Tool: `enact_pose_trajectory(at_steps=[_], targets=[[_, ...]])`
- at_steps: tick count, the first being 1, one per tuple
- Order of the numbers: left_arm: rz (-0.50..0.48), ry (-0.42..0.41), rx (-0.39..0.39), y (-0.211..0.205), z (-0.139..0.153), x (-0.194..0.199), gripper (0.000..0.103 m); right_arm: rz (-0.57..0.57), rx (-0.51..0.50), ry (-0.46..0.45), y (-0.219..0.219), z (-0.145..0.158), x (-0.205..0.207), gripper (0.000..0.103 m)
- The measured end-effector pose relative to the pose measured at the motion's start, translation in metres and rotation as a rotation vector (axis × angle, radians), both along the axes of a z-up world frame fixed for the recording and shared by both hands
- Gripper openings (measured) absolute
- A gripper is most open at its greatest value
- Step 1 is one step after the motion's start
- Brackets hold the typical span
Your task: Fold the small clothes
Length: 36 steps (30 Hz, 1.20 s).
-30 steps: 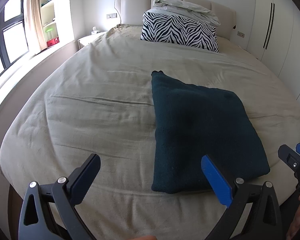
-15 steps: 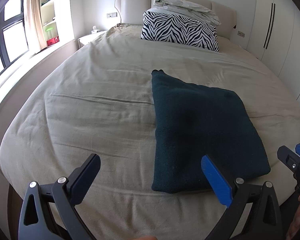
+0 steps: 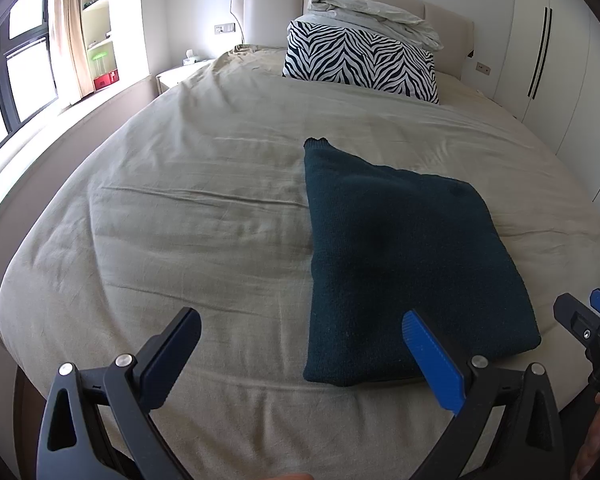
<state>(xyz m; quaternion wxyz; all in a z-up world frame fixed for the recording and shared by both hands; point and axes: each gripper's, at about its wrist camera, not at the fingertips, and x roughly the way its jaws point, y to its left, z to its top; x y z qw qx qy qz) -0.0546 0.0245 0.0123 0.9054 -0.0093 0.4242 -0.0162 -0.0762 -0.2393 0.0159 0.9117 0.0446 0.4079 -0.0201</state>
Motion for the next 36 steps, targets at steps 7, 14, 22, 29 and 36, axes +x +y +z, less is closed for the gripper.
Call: enact_pose_trajectory(at_steps=[7, 14, 22, 29, 36], targets=[[0.000, 0.002, 0.000, 0.0002, 0.0003, 0.0002, 0.103, 0.001, -0.001, 0.001, -0.0003, -0.0001, 0.0002, 0.103], [0.000, 0.003, -0.001, 0.0001, -0.0001, 0.0001, 0.103, 0.000, 0.000, 0.002, -0.0003, 0.0000, 0.0001, 0.103], [0.001, 0.007, -0.003, 0.0023, -0.0018, 0.0009, 0.103, 0.001, 0.000, 0.004, -0.0011, -0.0007, -0.0001, 0.103], [0.003, 0.012, -0.005, 0.0045, -0.0030, 0.0011, 0.103, 0.002, -0.001, 0.005, -0.0014, -0.0016, -0.0006, 0.103], [0.003, 0.019, -0.006, 0.0048, -0.0041, 0.0015, 0.103, 0.004, 0.001, 0.008, -0.0014, -0.0028, -0.0017, 0.103]])
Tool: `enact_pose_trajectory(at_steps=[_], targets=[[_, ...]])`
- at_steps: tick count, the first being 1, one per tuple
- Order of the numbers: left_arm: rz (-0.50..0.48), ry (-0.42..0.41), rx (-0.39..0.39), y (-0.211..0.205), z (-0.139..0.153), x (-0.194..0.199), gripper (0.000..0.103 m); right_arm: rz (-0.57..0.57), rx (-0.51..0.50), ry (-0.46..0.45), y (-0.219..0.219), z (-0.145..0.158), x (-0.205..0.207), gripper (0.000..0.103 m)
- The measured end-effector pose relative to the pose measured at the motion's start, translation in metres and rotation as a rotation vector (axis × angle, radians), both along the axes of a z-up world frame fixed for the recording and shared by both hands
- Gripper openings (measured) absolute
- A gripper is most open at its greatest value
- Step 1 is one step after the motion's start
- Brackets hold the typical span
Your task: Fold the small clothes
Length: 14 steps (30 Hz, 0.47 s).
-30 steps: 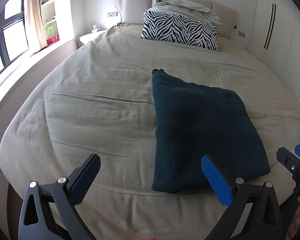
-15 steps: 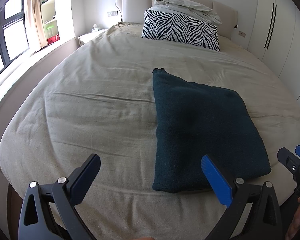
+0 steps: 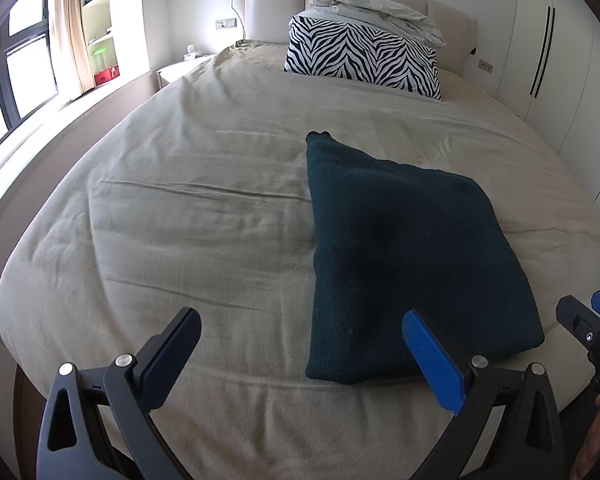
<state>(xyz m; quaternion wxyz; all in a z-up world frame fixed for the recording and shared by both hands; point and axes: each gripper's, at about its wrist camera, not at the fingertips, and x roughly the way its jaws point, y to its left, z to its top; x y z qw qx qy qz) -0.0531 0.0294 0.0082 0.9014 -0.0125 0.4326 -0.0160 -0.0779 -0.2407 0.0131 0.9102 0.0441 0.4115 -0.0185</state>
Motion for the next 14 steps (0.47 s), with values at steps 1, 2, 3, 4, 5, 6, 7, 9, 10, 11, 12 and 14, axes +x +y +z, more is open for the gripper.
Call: enact_pose_trajectory(at_steps=[1, 2, 3, 4, 5, 6, 7, 9, 10, 11, 12, 14], targets=[[0.000, 0.000, 0.000, 0.0000, 0.0000, 0.0000, 0.103, 0.000, 0.000, 0.000, 0.0000, 0.0000, 0.0000, 0.103], [0.000, 0.001, 0.000, 0.0000, -0.0001, -0.0003, 0.103, 0.000, 0.000, 0.001, -0.0001, 0.0000, 0.0001, 0.103], [0.000, 0.001, 0.000, 0.0002, -0.0003, 0.0002, 0.103, 0.000, 0.001, 0.002, 0.0001, -0.0001, -0.0004, 0.103], [0.000, 0.002, 0.000, -0.0004, -0.0008, -0.0002, 0.103, 0.000, 0.002, 0.002, -0.0002, -0.0006, -0.0005, 0.103], [-0.001, 0.004, 0.000, -0.0006, -0.0012, -0.0004, 0.103, 0.000, 0.002, 0.002, 0.0002, -0.0008, -0.0012, 0.103], [-0.002, 0.005, -0.001, -0.0005, -0.0015, 0.0000, 0.103, 0.001, 0.003, 0.004, 0.0001, -0.0015, -0.0017, 0.103], [-0.002, 0.006, -0.001, -0.0008, -0.0019, -0.0001, 0.103, 0.003, 0.004, 0.005, -0.0004, -0.0017, -0.0014, 0.103], [-0.003, 0.005, 0.003, -0.0008, -0.0017, 0.0001, 0.103, 0.005, 0.005, 0.007, -0.0012, -0.0026, -0.0020, 0.103], [-0.004, 0.005, 0.000, -0.0008, -0.0016, -0.0003, 0.103, 0.005, 0.005, 0.009, -0.0015, -0.0030, -0.0022, 0.103], [-0.005, 0.004, -0.005, -0.0004, -0.0012, -0.0004, 0.103, 0.006, 0.005, 0.010, -0.0017, -0.0033, -0.0025, 0.103], [-0.004, 0.003, -0.005, 0.0003, -0.0006, 0.0004, 0.103, 0.007, 0.006, 0.011, -0.0019, -0.0036, -0.0028, 0.103], [-0.002, 0.002, -0.001, 0.0003, -0.0005, 0.0003, 0.103, 0.009, 0.008, 0.012, -0.0040, -0.0033, -0.0016, 0.103]])
